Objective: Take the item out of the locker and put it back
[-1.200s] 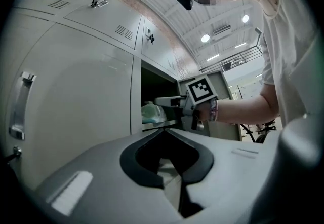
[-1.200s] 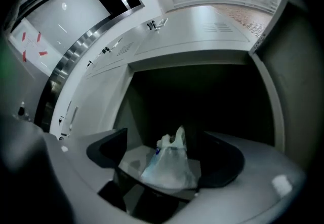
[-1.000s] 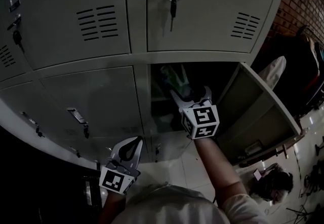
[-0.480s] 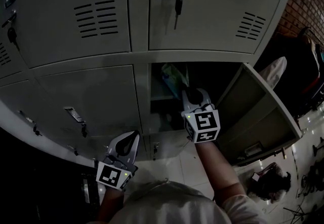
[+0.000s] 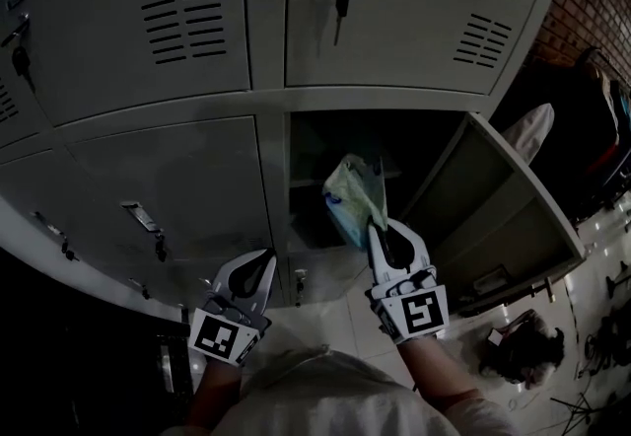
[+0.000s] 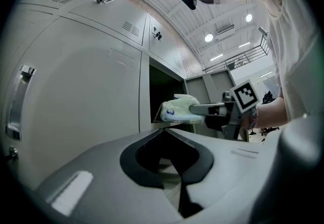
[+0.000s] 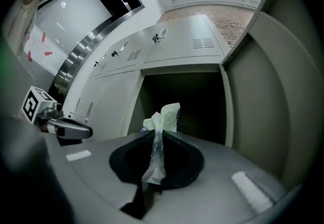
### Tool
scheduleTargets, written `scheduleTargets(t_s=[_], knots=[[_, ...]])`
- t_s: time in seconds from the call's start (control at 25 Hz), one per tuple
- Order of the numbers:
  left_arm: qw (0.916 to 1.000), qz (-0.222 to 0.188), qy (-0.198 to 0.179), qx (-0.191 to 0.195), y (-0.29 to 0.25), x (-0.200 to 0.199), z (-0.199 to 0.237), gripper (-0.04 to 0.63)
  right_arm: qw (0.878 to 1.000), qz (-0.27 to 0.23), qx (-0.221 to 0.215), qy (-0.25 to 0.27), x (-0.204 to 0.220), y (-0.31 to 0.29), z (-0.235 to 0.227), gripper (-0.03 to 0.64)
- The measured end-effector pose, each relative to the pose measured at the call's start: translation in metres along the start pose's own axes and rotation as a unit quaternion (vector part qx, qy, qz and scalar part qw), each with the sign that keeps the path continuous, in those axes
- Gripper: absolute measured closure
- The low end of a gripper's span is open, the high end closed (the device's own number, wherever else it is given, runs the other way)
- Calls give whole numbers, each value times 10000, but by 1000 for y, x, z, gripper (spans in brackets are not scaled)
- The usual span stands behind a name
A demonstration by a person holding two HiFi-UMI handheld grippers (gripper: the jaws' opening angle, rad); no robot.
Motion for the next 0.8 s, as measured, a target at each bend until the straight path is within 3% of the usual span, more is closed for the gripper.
scheduleTargets(t_s=[0.16, 0.44, 0.6, 0.8], knots=[[9999, 57, 90, 113, 4, 0, -10, 594, 9993, 198, -10, -304, 16, 51, 17, 604], [9991, 51, 165, 400, 30, 0, -48, 594, 9991, 350, 8, -231, 21, 102, 50, 604], [9990, 111, 6, 435, 58, -3, -87, 594, 9991, 308, -53, -300, 15, 137, 63, 604], [9999, -39, 71, 139, 98, -14, -134, 594, 9985, 356, -231, -343, 9, 198, 73, 604]])
Point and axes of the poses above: the fingertips, and each gripper's own axes: y backward along the fingers, z to its left, x out of its underside, the point moved 2 cm from there along y, backward along the fingers, and after that the axes turned 1 degree about -z, right-handed, at the moved point
